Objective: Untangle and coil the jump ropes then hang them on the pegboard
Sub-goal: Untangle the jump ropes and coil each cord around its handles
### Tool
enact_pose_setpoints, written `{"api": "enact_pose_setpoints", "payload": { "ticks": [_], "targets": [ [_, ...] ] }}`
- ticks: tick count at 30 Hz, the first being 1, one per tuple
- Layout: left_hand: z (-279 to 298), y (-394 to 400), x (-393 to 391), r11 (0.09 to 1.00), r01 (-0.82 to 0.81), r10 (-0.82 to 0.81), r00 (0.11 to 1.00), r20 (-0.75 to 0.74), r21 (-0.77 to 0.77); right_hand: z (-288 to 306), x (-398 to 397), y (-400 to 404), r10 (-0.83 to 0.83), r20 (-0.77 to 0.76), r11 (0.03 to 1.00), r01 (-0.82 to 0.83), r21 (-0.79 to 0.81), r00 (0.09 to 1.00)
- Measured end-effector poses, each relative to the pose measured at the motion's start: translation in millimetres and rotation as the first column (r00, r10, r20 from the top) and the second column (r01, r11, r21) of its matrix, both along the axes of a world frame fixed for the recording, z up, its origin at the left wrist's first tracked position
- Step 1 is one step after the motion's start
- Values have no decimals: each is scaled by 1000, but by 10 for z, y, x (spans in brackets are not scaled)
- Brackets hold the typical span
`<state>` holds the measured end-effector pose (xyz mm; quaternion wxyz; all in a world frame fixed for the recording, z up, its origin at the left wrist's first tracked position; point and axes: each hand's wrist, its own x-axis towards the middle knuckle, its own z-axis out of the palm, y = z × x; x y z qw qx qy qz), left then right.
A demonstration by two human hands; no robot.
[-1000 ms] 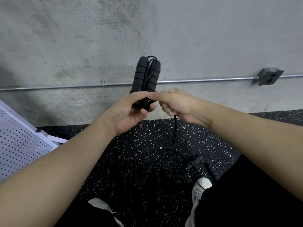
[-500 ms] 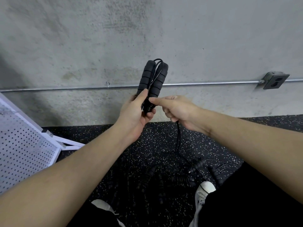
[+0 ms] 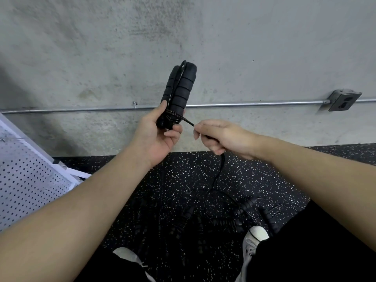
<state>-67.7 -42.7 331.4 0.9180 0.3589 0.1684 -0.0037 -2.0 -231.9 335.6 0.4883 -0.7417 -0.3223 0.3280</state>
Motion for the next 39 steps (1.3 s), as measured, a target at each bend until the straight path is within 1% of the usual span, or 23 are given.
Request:
{"api": "enact_pose_setpoints", "payload": {
  "ticks": [2, 3, 6, 7, 8, 10, 12, 14, 15, 17, 18, 20, 21, 22, 25, 26, 28, 31, 33, 35, 36, 38, 39],
  "targets": [
    [9, 11, -10, 999, 48, -47, 999, 21, -11, 11, 45, -57, 5, 67, 997, 0, -74, 998],
    [18, 10, -19, 998, 62, -62, 998, 31, -11, 15, 65, -87, 24, 57, 996, -19, -84, 998],
    [61, 4, -34, 996, 76, -73, 995, 74, -36, 24, 109, -153, 90, -70, 994, -94, -54, 993],
    [69, 12, -37, 995, 91, -87, 992, 90, -42, 25, 114, -162, 90, -75, 994, -95, -62, 993],
    [72, 15, -47, 991, 125, -120, 988, 102, -46, 17, 123, -164, 84, -50, 992, -88, -87, 995],
    [68, -1, -70, 973, 227, -222, 969, 106, -37, 5, 128, -170, 57, 57, 985, -46, -166, 997],
    [34, -41, -82, 952, 305, -306, 949, 71, 22, -6, 142, -189, 20, 151, 974, 14, -224, 988],
    [-5, -82, -90, 927, 363, -366, 930, 17, 98, -2, 162, -207, -30, 185, 971, 73, -230, 982],
    [-21, -102, -103, 909, 393, -395, 919, -12, 138, 18, 168, -223, -52, 199, 974, 94, -205, 979],
    [-56, -141, -132, 866, 450, -447, 892, -63, 220, 77, 172, -267, -51, 257, 986, 89, -140, 965],
    [-65, -160, -150, 841, 475, -472, 878, -77, 258, 87, 185, -298, -42, 281, 986, 85, -141, 959],
    [-80, -185, -175, 774, 529, -532, 842, -96, 349, 102, 209, -347, -43, 273, 964, 111, -240, 961],
    [-83, -191, -185, 718, 562, -571, 813, -114, 410, 97, 213, -343, -40, 259, 946, 120, -301, 965],
    [-80, -200, -193, 650, 592, -607, 782, -143, 476, 83, 228, -318, -18, 245, 940, 100, -326, 969],
    [-62, -244, -224, 448, 637, -648, 715, -264, 628, 86, 259, -235, 103, 289, 912, 26, -410, 952],
    [-56, -269, -232, 406, 639, -644, 707, -291, 653, 89, 268, -213, 135, 288, 900, 4, -436, 948],
    [-55, -306, -238, 358, 615, -626, 716, -308, 703, 119, 278, -214, 142, 309, 890, 16, -456, 940],
    [-92, -313, -205, 257, 571, -587, 733, -344, 779, 151, 268, -191, 36, 356, 895, 129, -427, 934],
    [-112, -317, -189, 192, 562, -570, 731, -375, 804, 155, 246, -136, -18, 378, 902, 178, -394, 926],
    [-126, -320, -175, 159, 568, -563, 724, -398, 808, 154, 217, -73, -36, 397, 905, 198, -377, 917],
    [-135, -315, -163, 159, 568, -550, 730, -406, 807, 156, 201, -39, -46, 412, 906, 212, -367, 910],
    [-155, -280, -136, 190, 565, -509, 756, -411, 803, 167, 159, 26, -77, 435, 908, 243, -340, 897],
    [-165, -262, -126, 223, 566, -492, 768, -410, 793, 174, 127, 48, -83, 443, 914, 245, -324, 893]
  ]
}}
